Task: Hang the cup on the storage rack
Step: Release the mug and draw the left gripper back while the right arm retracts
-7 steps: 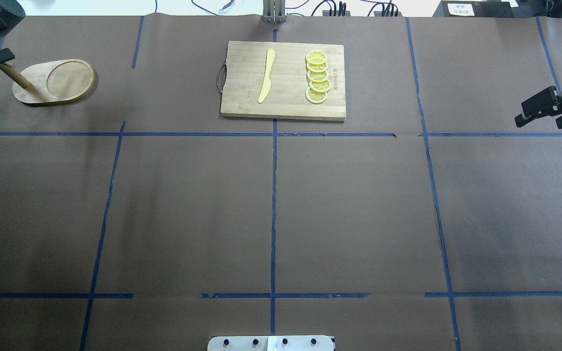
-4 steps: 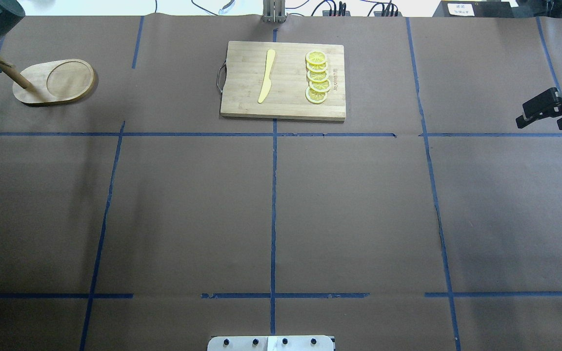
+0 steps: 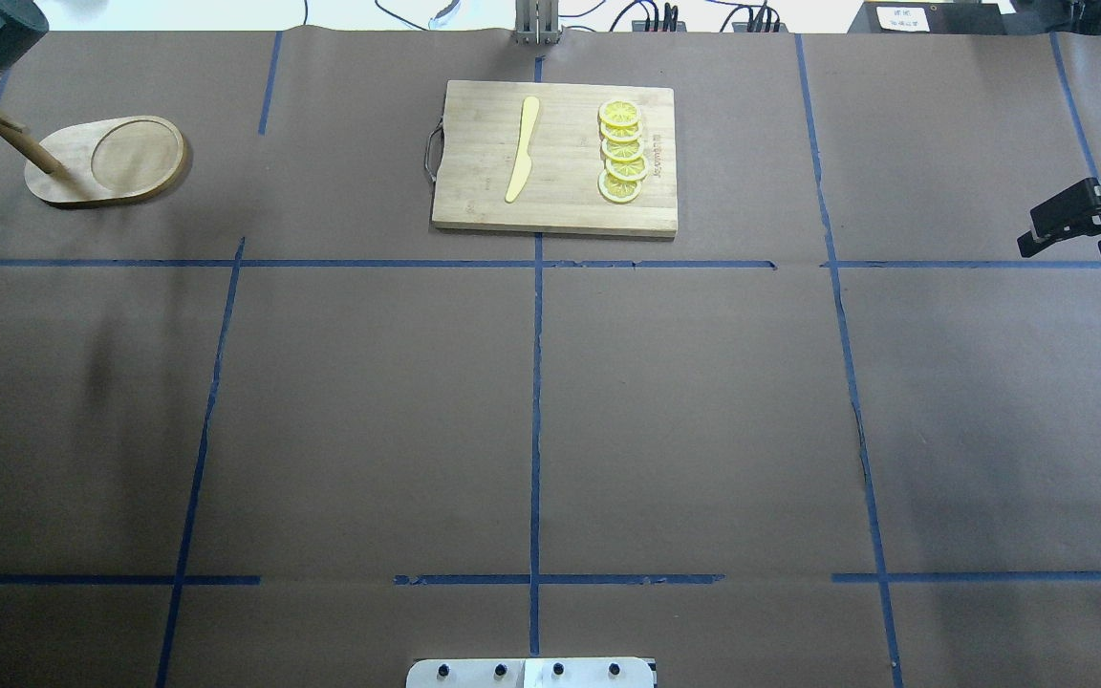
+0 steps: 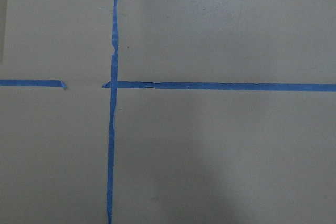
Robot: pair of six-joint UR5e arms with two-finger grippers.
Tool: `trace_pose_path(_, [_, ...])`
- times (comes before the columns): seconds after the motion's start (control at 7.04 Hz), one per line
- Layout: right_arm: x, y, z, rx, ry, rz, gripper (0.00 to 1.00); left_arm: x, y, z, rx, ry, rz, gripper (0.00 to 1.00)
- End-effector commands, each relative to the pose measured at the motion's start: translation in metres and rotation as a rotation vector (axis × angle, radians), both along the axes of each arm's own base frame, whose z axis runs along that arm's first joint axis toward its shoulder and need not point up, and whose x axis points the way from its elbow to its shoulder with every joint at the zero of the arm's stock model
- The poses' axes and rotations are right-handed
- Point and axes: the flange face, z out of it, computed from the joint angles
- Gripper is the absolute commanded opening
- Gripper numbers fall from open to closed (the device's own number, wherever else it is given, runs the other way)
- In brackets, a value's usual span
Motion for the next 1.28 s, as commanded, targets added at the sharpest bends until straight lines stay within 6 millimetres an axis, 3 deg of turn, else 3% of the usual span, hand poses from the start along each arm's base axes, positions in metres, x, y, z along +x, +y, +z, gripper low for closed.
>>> trace_pose_path(0.0, [0.02,0.003,0.014,-0.021,0.009,0.033,1.0,-0.019,0.001,0.018,-0.12,-0.028,0.104,1.0])
trace_pose_path(0.28, [0.053,0.01,0.04,0.011,0.029,0.019,1.0,-0.035,-0.002,0.039,-0.149,-0.149,0.189,1.0])
trace_pose_path(0.57, [0.069,0.024,0.064,0.018,0.043,-0.003,1.0,-0.057,0.005,0.035,-0.265,-0.118,0.27,1.0])
trace_pose_path(0.71, [0.074,0.028,0.073,0.037,0.05,-0.029,1.0,-0.057,0.009,0.04,-0.281,-0.096,0.33,1.0])
trace_pose_path(0.85, [0.079,0.031,0.08,0.045,0.054,-0.038,1.0,-0.058,0.012,0.036,-0.3,-0.078,0.354,1.0])
trace_pose_path(1.14, [0.08,0.032,0.105,0.018,0.07,-0.046,1.0,-0.083,0.016,0.017,-0.318,-0.098,0.363,1.0])
